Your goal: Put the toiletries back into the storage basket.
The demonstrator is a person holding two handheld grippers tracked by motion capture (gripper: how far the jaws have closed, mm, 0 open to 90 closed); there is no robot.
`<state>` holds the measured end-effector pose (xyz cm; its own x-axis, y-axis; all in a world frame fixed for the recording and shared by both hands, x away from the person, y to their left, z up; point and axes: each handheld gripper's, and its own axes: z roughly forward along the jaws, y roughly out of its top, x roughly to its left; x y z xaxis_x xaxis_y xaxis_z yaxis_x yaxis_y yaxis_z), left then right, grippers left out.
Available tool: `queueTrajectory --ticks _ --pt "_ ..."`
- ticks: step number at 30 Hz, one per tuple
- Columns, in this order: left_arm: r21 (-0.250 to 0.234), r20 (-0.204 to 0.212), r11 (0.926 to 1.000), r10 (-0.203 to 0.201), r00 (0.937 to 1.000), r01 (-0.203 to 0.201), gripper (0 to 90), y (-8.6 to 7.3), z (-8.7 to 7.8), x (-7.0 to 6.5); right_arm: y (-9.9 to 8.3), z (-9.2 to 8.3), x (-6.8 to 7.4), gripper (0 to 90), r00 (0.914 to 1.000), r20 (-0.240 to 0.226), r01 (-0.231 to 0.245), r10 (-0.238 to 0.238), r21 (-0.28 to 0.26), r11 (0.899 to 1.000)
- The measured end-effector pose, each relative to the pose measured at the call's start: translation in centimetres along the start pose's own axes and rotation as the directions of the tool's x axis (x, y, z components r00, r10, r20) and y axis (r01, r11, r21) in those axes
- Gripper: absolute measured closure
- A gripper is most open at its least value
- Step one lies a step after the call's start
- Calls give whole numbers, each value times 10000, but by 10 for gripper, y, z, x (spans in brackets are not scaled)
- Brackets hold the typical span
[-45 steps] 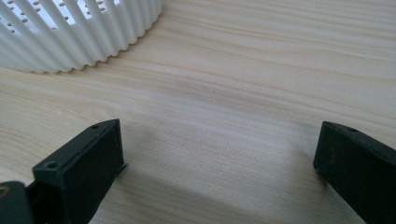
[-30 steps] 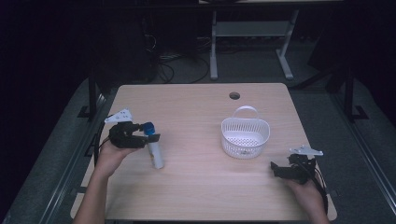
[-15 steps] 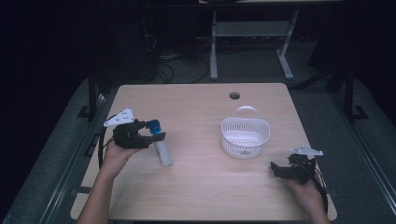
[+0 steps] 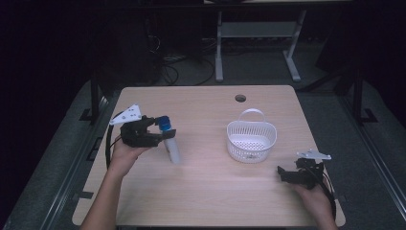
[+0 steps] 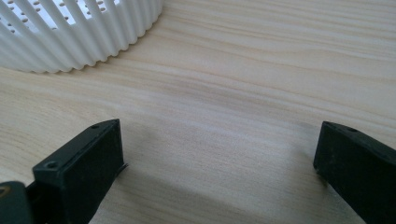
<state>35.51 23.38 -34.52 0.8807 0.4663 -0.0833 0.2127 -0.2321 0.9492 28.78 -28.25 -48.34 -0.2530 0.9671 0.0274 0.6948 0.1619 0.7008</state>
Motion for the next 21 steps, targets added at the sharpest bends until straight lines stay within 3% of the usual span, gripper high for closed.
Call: queueTrajectory --ticks 9,21 --pt "-15 139 9997 240 9996 -240 376 16 12 -3 0 0 0 10 10000 18 -4 4 1 10000" --pt "-177 664 9992 382 9971 -371 376 36 42 -11 0 0 0 9 10000 18 -7 7 5 10000"
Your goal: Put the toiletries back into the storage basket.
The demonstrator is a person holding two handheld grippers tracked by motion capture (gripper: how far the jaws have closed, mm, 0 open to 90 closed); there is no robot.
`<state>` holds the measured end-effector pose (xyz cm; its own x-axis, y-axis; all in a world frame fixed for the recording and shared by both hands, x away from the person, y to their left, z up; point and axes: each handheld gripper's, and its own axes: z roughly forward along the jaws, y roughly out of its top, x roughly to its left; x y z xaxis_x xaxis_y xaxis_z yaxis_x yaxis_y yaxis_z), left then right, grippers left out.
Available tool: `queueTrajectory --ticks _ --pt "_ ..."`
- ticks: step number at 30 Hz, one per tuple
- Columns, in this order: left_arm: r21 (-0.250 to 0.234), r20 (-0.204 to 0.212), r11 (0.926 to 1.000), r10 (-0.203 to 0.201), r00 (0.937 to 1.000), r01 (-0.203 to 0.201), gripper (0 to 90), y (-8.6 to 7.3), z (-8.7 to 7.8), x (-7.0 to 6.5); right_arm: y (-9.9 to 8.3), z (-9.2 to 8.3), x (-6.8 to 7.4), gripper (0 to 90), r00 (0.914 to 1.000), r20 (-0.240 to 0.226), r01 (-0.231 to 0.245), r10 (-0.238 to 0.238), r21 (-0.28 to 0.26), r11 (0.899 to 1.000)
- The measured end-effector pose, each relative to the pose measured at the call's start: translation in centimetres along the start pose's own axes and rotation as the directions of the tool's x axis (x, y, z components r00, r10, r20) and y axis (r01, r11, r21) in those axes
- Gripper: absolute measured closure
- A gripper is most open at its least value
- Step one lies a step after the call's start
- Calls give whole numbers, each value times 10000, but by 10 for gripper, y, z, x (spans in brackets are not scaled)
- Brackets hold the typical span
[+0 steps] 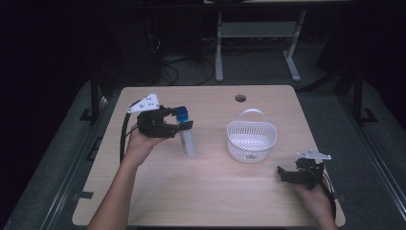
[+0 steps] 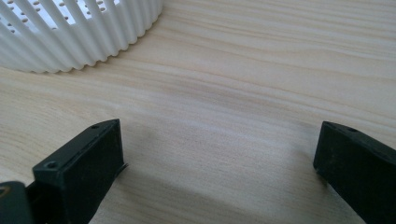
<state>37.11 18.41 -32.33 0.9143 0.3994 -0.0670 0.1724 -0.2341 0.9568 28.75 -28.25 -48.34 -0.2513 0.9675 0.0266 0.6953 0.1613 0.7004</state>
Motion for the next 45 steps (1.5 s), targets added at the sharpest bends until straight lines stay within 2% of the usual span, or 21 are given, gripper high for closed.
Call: queueTrajectory --ticks 5,14,23,45 --pt "-113 166 9999 79 9998 -78 376 8 11 -2 0 0 0 10 10000 6 -4 4 -1 10000" --pt "-349 419 9989 339 9985 -324 376 31 32 -4 0 0 0 10 10000 0 -5 5 -1 10000" --pt "-345 647 9975 642 9958 -621 376 49 51 -6 0 0 0 10 10000 -7 -13 13 3 10000" --pt "-648 1137 9930 1055 9879 -986 376 74 100 -13 0 0 0 9 10000 -17 11 -11 2 10000"
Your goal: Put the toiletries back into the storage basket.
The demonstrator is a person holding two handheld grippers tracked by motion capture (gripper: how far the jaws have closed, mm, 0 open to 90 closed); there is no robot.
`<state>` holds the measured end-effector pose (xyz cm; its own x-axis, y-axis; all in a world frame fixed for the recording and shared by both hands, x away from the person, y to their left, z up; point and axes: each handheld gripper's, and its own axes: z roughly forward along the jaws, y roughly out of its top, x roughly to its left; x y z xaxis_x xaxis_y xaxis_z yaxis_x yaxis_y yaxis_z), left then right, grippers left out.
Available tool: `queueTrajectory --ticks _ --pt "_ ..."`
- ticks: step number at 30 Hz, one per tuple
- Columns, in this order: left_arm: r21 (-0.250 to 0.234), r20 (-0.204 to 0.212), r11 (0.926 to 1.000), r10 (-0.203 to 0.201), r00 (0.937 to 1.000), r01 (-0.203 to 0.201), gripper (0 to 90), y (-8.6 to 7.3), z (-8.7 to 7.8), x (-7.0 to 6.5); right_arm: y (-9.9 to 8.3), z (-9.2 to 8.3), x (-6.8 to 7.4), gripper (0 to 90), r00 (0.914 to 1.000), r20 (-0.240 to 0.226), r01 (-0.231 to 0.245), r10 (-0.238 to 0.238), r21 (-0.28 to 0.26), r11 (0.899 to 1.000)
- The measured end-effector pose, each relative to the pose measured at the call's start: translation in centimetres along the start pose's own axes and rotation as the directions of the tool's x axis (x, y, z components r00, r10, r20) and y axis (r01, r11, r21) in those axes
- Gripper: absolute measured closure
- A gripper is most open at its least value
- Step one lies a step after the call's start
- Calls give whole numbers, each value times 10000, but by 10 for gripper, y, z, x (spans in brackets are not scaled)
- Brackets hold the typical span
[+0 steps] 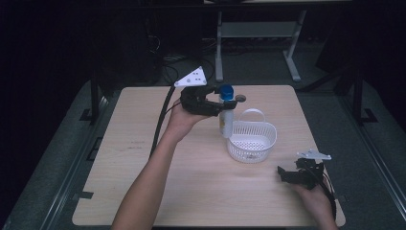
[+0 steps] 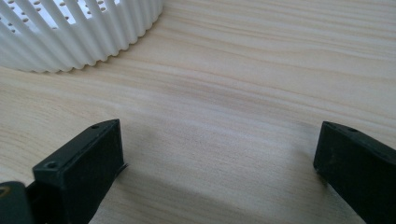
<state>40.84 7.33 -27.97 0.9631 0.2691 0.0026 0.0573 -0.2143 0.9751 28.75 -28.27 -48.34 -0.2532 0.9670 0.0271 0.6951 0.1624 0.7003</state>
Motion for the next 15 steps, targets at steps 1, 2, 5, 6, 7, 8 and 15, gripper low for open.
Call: queueTrajectory --ticks 1,2,5,6,7,8,15 --pt "-1 29 10000 19 10000 -19 376 0 2 0 0 0 0 10 10000 0 -7 7 3 10000" --pt "-45 77 10000 10 10000 -10 376 1 5 0 0 0 0 9 10000 0 -10 10 3 10000" --pt "-93 127 10000 2 9999 -1 376 2 12 0 0 0 0 9 10000 0 -6 6 4 10000" --pt "-93 158 10000 32 9999 -30 376 2 16 0 0 0 0 9 10000 -1 -9 9 5 10000" --pt "-75 162 10000 35 9999 -33 376 2 17 0 0 0 0 9 10000 -4 -1 1 3 10000" --pt "-61 213 10000 30 9998 -29 376 1 20 -1 0 0 0 10 10000 -6 -4 4 7 10000" --pt "31 234 10000 93 9997 -94 376 -3 31 -1 0 0 0 9 10000 -16 11 -11 7 10000"
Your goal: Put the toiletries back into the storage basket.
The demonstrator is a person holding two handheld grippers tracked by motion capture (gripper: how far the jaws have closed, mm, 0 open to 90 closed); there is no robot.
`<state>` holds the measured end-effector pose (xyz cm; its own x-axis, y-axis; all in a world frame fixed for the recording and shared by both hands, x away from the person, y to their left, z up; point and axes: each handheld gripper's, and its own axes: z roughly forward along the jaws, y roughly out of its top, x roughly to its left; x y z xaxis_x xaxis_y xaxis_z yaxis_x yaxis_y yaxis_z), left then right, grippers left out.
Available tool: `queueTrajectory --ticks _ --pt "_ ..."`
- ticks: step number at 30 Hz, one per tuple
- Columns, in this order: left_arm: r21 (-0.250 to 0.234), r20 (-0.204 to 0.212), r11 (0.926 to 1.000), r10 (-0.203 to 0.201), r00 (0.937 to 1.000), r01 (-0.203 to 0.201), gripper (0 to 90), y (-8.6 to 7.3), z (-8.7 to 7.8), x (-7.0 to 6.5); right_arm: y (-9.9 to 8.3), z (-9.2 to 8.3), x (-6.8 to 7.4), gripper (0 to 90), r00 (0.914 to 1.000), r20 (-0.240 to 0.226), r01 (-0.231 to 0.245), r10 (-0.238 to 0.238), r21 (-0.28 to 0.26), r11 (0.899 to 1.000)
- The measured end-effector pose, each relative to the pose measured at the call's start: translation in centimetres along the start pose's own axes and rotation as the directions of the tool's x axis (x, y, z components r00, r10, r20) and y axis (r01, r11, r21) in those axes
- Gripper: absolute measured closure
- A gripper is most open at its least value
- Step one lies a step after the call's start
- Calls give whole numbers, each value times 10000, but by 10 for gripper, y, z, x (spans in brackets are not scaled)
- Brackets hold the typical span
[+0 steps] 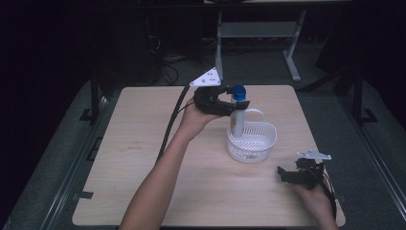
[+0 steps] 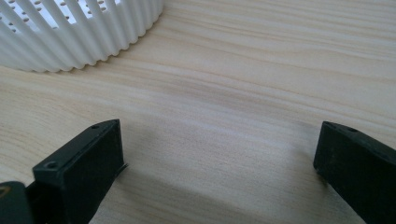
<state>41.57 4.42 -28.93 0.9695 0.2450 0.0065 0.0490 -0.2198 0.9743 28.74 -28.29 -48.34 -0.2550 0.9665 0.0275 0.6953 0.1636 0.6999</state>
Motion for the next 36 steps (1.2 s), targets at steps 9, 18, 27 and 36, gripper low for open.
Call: queueTrajectory --ticks 9,18,27,36 --pt "122 -74 9999 36 10000 -35 374 -17 10 1 0 0 0 9 10000 -2 3 -3 7 10000" --pt "342 -170 9994 40 9998 -34 374 -33 17 3 0 0 0 9 10000 -7 -4 4 11 10000" --pt "424 -271 9991 96 9996 -85 374 -47 21 2 0 0 0 9 10000 8 -27 27 17 10000" --pt "612 -296 9981 95 9995 -77 374 -65 27 -1 0 0 0 9 10000 -13 -18 18 5 10000"
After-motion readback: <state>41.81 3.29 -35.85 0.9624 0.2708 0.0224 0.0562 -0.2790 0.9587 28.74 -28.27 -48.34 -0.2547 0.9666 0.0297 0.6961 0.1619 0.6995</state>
